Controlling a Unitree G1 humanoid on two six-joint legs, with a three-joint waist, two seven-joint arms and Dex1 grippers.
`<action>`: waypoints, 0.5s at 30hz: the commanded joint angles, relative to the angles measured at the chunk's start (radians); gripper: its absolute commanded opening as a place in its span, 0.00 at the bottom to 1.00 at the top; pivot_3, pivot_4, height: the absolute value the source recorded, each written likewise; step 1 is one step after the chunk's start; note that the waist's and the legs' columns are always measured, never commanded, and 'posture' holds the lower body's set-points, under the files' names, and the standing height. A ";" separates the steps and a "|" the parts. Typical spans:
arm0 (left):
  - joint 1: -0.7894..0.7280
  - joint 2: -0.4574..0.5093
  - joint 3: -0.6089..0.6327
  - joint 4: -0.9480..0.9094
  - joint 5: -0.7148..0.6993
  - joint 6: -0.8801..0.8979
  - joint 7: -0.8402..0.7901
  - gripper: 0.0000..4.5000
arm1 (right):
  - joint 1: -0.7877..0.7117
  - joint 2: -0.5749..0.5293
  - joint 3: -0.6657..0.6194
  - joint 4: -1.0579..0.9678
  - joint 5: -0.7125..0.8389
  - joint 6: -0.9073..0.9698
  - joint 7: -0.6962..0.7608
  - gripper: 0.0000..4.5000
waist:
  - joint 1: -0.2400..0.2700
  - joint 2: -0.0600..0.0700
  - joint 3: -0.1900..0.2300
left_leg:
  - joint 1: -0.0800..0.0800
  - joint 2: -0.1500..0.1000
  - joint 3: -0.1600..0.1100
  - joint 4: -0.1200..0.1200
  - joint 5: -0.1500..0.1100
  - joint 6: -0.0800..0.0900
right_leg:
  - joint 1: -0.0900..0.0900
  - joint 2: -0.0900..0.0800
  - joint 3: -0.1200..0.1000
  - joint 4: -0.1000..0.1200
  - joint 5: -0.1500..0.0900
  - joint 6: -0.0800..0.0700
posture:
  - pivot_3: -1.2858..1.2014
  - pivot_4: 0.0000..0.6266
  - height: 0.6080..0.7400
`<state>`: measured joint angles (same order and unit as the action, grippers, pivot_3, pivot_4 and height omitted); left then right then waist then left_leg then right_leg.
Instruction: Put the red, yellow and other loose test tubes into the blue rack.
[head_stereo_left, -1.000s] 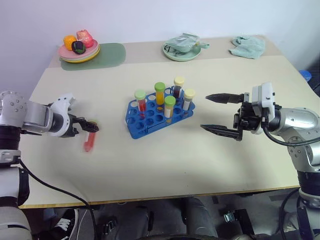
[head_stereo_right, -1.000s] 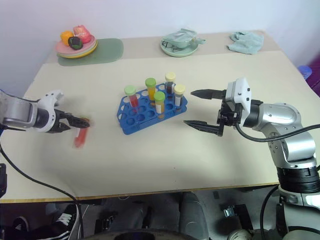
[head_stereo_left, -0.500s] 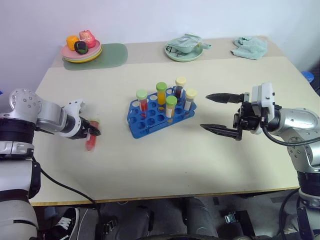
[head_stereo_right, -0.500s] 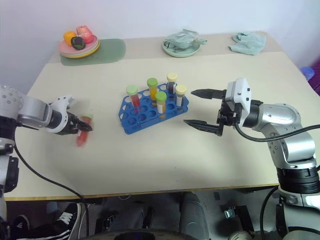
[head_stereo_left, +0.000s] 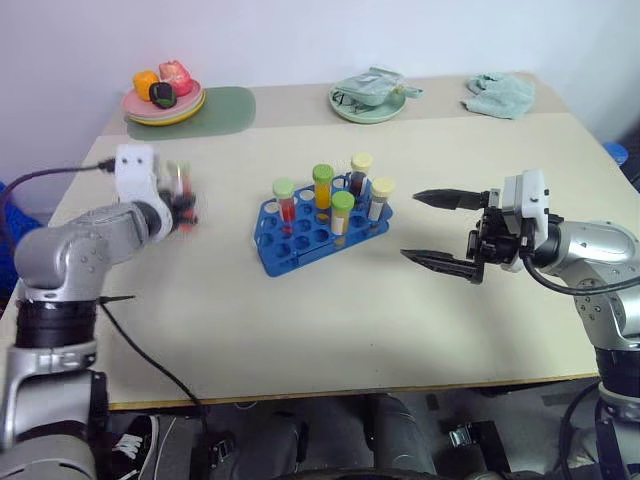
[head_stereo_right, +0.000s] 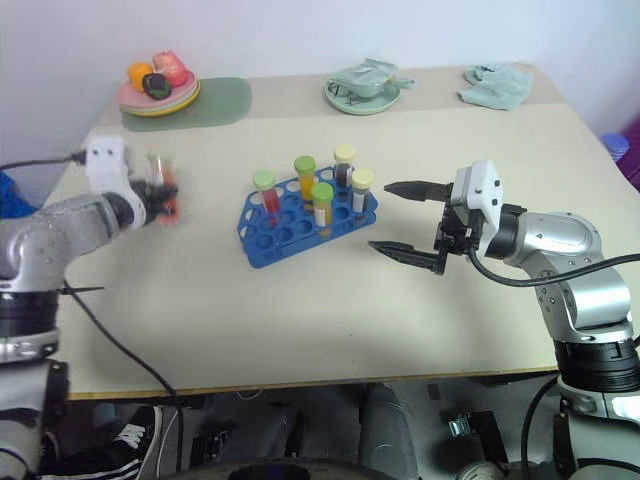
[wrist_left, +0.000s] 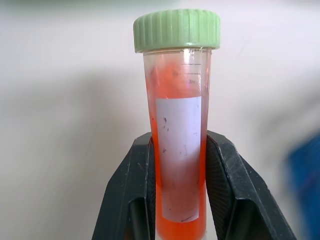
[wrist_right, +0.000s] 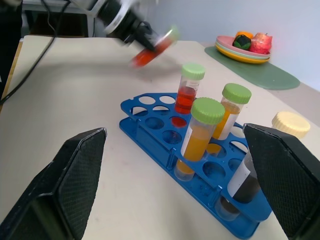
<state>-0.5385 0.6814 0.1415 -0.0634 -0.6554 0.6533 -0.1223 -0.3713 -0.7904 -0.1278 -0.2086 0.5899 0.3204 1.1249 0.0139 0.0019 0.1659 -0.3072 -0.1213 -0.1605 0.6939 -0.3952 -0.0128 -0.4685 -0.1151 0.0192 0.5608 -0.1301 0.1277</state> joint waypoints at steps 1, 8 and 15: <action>0.037 -0.034 0.018 -0.085 0.108 -0.408 -0.263 0.17 | -0.035 0.006 -0.015 0.003 -0.004 -0.020 -0.002 1.00 | -0.001 0.000 0.000 | -0.001 0.000 0.000 0.000 0.000 0.000 | 0.000 0.000 0.000 0.000 0.000 0.000 | 0.52 0.24 1.00; 0.068 -0.138 -0.077 -0.018 0.151 -0.646 -0.593 0.17 | -0.045 0.006 -0.018 0.021 -0.018 -0.026 0.002 1.00 | 0.003 0.000 0.000 | 0.000 0.001 0.002 0.002 -0.001 0.002 | 0.001 0.000 0.000 -0.001 0.000 0.000 | 0.52 0.24 1.00; 0.082 -0.228 -0.145 0.095 0.217 -0.739 -0.723 0.17 | -0.034 -0.012 -0.043 0.013 -0.016 -0.012 -0.001 1.00 | -0.001 0.000 0.000 | -0.001 0.001 0.002 0.004 -0.002 0.004 | 0.002 0.000 0.000 -0.001 0.000 0.000 | 0.52 0.24 1.00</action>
<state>-0.4647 0.4557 0.0050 0.0362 -0.4482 -0.0521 -0.8161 -0.3991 -0.7872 -0.1329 -0.1716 0.5632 0.3182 1.1255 0.0130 0.0020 0.1658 -0.3078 -0.1208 -0.1582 0.6975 -0.3974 -0.0084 -0.4669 -0.1152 0.0191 0.5596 -0.1299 0.1278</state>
